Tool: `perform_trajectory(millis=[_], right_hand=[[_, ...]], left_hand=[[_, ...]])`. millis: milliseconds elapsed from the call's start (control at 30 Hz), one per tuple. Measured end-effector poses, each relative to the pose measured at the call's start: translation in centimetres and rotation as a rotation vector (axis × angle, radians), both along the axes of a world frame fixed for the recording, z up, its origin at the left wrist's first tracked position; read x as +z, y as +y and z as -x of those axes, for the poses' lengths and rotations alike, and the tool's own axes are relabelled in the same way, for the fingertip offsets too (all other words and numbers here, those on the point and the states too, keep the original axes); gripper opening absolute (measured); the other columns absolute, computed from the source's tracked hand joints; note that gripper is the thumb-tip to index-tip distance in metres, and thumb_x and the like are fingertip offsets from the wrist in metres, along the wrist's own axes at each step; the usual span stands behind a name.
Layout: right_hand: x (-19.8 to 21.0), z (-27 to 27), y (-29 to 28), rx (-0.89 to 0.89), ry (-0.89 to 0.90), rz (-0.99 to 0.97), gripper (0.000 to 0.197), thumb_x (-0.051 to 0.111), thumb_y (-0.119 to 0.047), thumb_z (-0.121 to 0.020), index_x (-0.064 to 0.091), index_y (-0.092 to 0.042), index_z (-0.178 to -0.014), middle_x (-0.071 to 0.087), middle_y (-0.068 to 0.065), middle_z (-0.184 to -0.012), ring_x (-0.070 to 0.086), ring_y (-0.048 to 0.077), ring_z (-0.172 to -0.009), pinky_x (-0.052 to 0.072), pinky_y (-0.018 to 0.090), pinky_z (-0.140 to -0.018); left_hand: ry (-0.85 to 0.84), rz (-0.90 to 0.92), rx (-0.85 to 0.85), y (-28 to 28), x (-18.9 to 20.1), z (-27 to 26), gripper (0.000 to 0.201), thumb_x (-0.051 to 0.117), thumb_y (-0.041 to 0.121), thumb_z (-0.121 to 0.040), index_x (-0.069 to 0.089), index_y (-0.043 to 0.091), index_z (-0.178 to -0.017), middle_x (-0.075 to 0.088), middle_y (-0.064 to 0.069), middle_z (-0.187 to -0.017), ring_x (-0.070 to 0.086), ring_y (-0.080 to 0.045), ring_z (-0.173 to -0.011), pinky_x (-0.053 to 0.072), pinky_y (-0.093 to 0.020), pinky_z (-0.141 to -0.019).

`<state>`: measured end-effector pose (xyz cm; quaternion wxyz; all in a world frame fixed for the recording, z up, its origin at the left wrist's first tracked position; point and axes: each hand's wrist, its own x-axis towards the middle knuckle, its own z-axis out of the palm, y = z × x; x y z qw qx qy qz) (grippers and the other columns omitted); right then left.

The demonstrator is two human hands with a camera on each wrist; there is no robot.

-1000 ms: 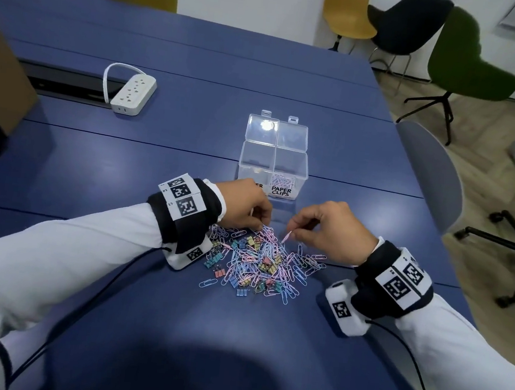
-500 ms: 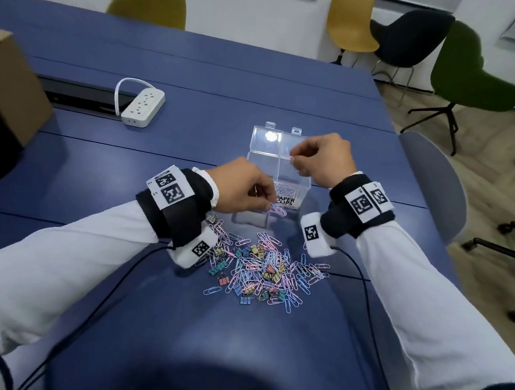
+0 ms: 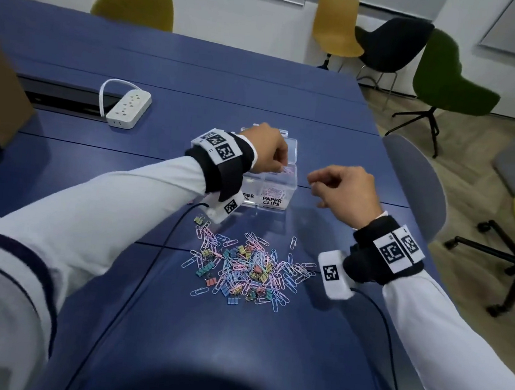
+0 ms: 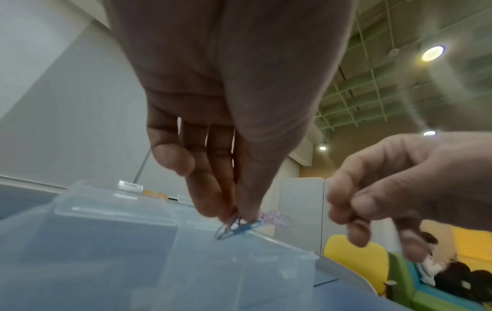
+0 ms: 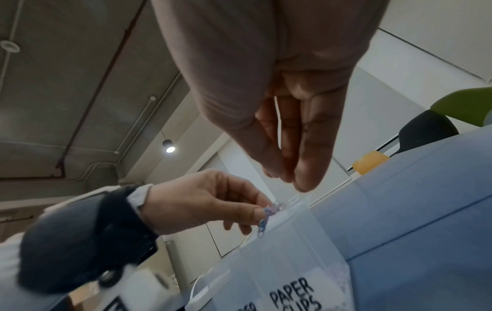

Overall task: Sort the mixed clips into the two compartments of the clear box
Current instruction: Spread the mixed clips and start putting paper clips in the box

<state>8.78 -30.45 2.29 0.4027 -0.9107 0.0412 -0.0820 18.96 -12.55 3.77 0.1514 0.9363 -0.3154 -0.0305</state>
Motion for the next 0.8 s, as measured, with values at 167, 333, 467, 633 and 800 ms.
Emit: perform_trajectory(millis=[167,333,467,633,800], right_hand=[[-1.3,2.2,0.1,0.182,0.079,0.14,0.014,0.07,-0.015,-0.08,0.075,-0.021,-0.092,0.074,-0.004,-0.079,0.064,0.001,-0.062,0.055,0.015,-0.068],[-2.1,5.3,0.2,0.48,0.272,0.401,0.029,0.077,-0.024,-0.074,0.07,-0.028,-0.103,0.068,-0.012,-0.089,0.064,0.007,-0.076,0.043,0.004,-0.067],[-2.9,7.1,0.5,0.567,0.333,0.537,0.04,0.079,-0.037,-0.071,0.067,-0.032,-0.109,0.057,-0.011,-0.092,0.057,0.007,-0.075,0.042,0.015,-0.07],[-4.0,6.2,2.2,0.565,0.317,0.567,0.045,0.078,-0.035,-0.073,0.064,-0.029,-0.115,0.055,-0.007,-0.094,0.049,0.006,-0.072,0.044,0.021,-0.076],[-3.5,5.4,3.9,0.541,0.247,0.618,0.037,0.074,-0.044,-0.073,0.064,-0.038,-0.108,0.057,-0.013,-0.091,0.055,0.009,-0.079,0.052,0.032,-0.075]], left_hand=[[-0.004,0.043,-0.035,0.8,-0.8,0.8,0.02,0.061,0.026,-0.088,0.071,0.023,-0.105,0.072,0.005,-0.101,0.061,-0.013,-0.081,0.05,-0.029,-0.089],[0.024,0.084,-0.17,5.0,-0.6,5.5,0.018,0.066,0.033,-0.085,0.072,0.027,-0.101,0.069,0.01,-0.089,0.056,0.0,-0.063,0.045,-0.019,-0.068],[0.212,-0.061,-0.237,8.2,-3.2,8.6,0.022,0.069,0.04,-0.081,0.071,0.029,-0.101,0.069,0.012,-0.088,0.062,-0.004,-0.071,0.051,-0.022,-0.07],[0.196,-0.112,-0.248,8.1,-5.5,9.6,0.029,0.065,0.045,-0.083,0.067,0.03,-0.108,0.065,0.009,-0.097,0.061,-0.008,-0.073,0.053,-0.028,-0.071],[0.187,-0.141,-0.252,7.2,-5.5,9.2,0.019,0.065,0.041,-0.083,0.071,0.028,-0.095,0.069,0.011,-0.088,0.057,-0.002,-0.069,0.054,-0.028,-0.072]])
